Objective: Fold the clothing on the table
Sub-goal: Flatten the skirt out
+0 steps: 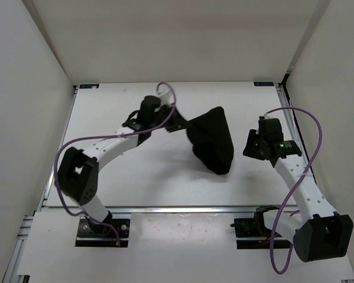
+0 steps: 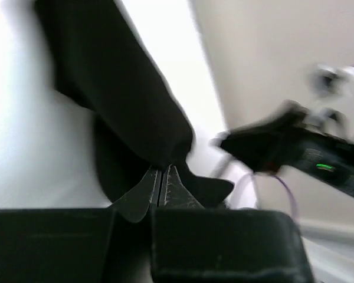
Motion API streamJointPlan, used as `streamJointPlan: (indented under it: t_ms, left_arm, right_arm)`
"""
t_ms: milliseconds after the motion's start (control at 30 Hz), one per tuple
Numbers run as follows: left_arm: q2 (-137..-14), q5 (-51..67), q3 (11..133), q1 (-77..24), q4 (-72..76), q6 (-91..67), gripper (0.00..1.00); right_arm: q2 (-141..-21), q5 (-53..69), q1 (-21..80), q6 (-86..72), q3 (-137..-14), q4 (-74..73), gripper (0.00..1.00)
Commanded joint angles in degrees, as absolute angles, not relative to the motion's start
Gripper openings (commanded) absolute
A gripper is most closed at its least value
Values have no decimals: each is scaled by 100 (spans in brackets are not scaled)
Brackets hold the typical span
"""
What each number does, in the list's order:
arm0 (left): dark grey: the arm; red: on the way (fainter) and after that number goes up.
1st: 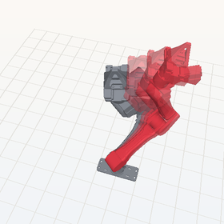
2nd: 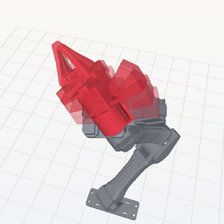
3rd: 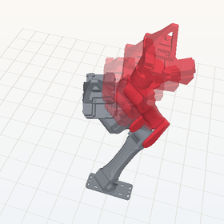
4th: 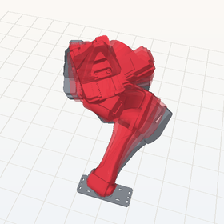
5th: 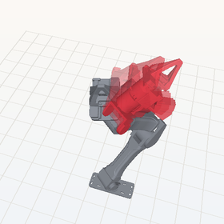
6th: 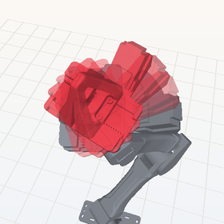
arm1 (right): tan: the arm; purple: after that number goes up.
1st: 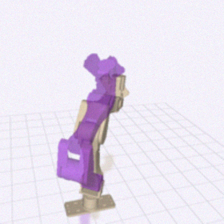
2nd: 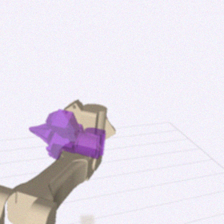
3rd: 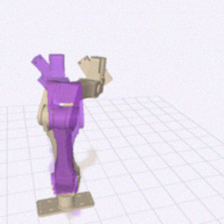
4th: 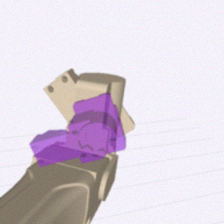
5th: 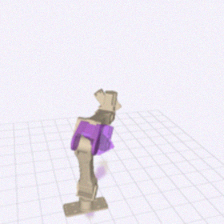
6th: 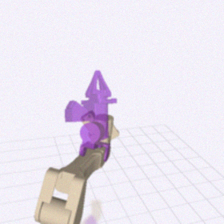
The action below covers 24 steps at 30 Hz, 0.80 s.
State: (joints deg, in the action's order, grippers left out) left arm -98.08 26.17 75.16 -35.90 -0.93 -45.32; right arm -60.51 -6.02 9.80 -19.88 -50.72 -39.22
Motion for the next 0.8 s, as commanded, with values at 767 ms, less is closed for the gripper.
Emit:
streamJointPlan:
  t_ms: [767]
  left_arm:
    - [-8235,2171,3946,-2400,-808,-3718,39]
  right_arm:
    - [-7875,1757,1705,-2654,-5064,-3121,46]
